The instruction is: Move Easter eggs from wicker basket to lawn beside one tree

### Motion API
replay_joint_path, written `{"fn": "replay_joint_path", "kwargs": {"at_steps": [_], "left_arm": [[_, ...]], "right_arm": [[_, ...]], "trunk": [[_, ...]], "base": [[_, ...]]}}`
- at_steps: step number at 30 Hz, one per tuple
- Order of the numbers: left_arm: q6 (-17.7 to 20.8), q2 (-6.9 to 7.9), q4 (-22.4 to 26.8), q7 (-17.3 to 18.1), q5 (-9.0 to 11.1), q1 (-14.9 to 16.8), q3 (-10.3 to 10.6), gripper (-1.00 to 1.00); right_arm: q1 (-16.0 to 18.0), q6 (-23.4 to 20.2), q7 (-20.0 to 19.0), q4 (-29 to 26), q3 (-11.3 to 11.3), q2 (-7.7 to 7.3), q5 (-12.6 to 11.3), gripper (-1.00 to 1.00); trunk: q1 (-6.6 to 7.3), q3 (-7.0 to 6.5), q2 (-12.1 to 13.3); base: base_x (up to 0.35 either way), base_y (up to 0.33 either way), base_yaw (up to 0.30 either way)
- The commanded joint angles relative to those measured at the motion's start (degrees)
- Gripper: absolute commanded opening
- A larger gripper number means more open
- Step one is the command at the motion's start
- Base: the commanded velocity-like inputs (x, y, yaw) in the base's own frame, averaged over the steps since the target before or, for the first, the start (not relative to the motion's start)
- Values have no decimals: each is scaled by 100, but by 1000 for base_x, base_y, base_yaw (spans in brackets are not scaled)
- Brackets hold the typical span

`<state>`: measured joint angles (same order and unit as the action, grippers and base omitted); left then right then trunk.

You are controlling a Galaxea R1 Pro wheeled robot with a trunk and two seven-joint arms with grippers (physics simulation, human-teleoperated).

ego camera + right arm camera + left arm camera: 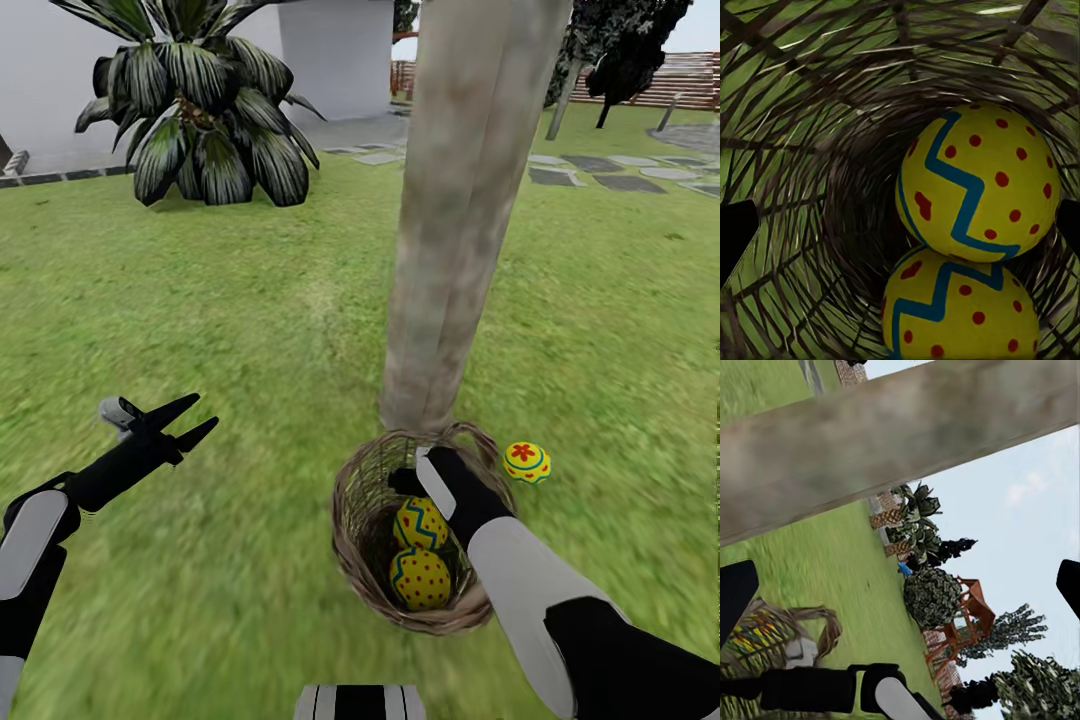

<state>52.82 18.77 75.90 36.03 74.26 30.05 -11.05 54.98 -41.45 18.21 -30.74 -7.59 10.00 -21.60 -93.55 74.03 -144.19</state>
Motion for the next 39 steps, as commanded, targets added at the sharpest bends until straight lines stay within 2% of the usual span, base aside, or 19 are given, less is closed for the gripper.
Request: {"fn": "replay_joint_path", "kwargs": {"at_steps": [1,6,13,14,17,20,22,32,34,35,39], "left_arm": [[26,0,-1,18,0,1,-4,100],[26,-4,-5,18,1,1,-3,100],[26,-4,-2,18,1,1,-2,100],[26,-4,-1,18,1,1,-2,100],[25,-4,-1,18,1,1,-2,100],[25,-4,3,18,1,1,-2,100],[24,-4,3,18,1,1,-2,100],[17,-5,4,18,-6,1,-2,100],[17,-4,4,17,-8,1,5,100],[17,-4,2,18,-6,1,2,100],[17,-4,4,18,-6,1,0,100]], "right_arm": [[4,-14,57,3,-18,0,-58,100],[-17,-11,84,20,1,0,-56,100],[-22,155,244,295,49,0,-53,100],[-22,215,269,334,84,0,-53,100],[-22,366,307,456,409,0,-49,100],[-22,425,311,476,586,0,-30,100],[-22,450,306,471,612,0,-19,100],[-22,1068,91,403,595,0,-20,100],[-22,1076,-328,407,585,0,20,100],[-22,1084,-416,414,581,0,33,100],[-22,1110,-454,437,583,-3,35,100]], "trunk": [[1,0,-2],[1,-21,-2],[1,-54,-2],[1,-58,-2],[1,-71,-2],[1,-76,-2],[-2,-55,-3],[-14,56,-10],[-17,78,-11],[-17,78,-11],[-22,122,-14]], "base": [[0,336,-274],[0,286,-274],[0,32,-275],[0,3,-275],[0,1,-242],[0,0,-93],[0,0,-20],[0,0,-1],[0,0,0],[0,0,0],[0,0,0]]}}
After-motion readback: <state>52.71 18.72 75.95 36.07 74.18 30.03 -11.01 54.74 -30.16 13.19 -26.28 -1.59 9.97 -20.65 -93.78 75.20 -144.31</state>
